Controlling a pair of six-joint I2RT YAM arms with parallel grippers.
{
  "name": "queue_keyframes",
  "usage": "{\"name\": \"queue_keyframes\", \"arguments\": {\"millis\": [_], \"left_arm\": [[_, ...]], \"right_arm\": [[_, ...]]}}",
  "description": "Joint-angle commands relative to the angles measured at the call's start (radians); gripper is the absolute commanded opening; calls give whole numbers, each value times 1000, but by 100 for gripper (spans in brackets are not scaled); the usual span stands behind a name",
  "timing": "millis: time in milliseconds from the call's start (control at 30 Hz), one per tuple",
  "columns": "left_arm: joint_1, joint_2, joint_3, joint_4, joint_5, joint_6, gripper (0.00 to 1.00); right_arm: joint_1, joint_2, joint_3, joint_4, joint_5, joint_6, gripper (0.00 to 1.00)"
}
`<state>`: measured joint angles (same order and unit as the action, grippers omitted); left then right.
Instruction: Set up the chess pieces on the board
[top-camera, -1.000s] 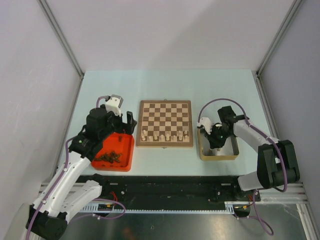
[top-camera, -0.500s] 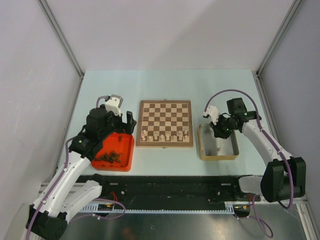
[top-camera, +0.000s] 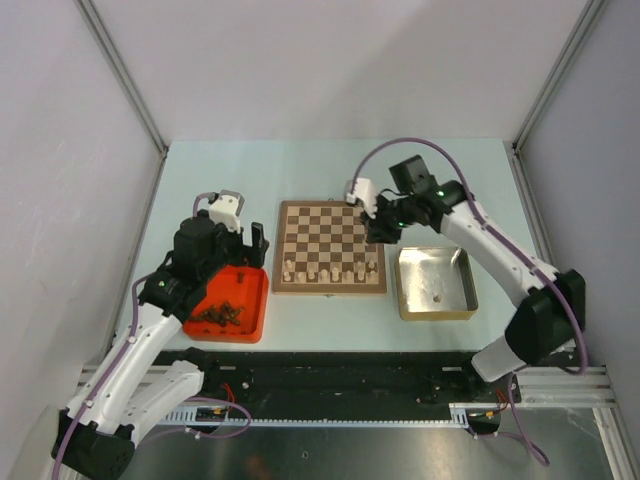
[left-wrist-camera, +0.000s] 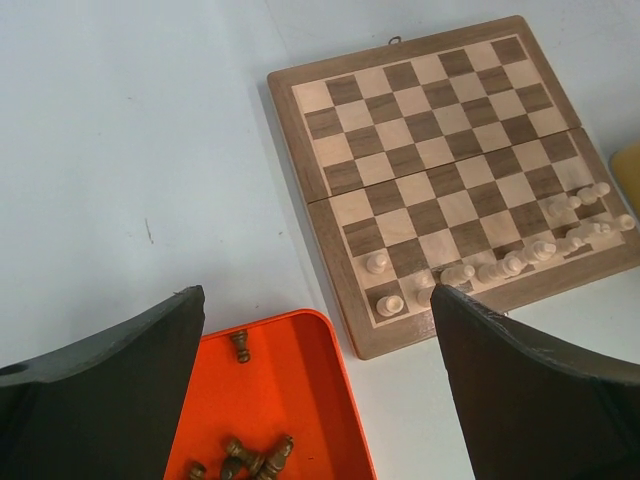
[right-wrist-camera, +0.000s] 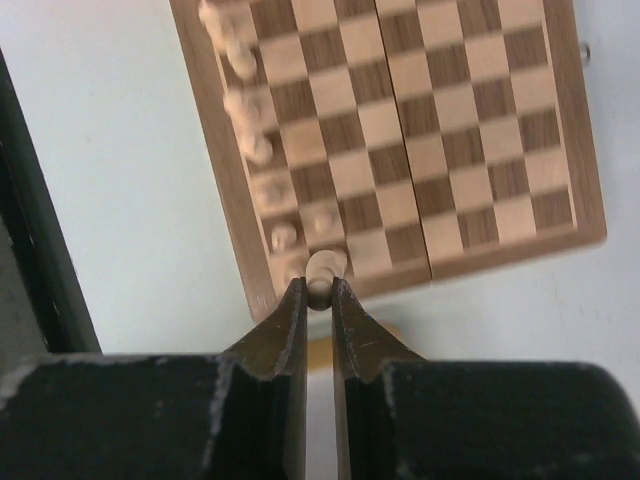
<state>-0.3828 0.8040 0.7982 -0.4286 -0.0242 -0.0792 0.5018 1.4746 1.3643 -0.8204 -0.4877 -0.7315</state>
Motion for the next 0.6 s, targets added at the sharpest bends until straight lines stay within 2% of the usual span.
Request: {"name": "queue_keyframes", "arguments": {"millis": [0, 300, 433, 567], "left_arm": [[7, -15, -7, 37, -69, 39, 100], [12, -52, -19, 39, -213, 36, 100], [21, -81, -25, 40, -285, 32, 100], [36, -95, -25, 39, -299, 25, 100]], "right_arm": [[76, 169, 183, 27, -84, 95, 0], [213, 475, 482, 40, -84, 208, 0], [251, 593, 558, 21, -54, 227, 0], [285, 650, 590, 10, -29, 227, 0]]}}
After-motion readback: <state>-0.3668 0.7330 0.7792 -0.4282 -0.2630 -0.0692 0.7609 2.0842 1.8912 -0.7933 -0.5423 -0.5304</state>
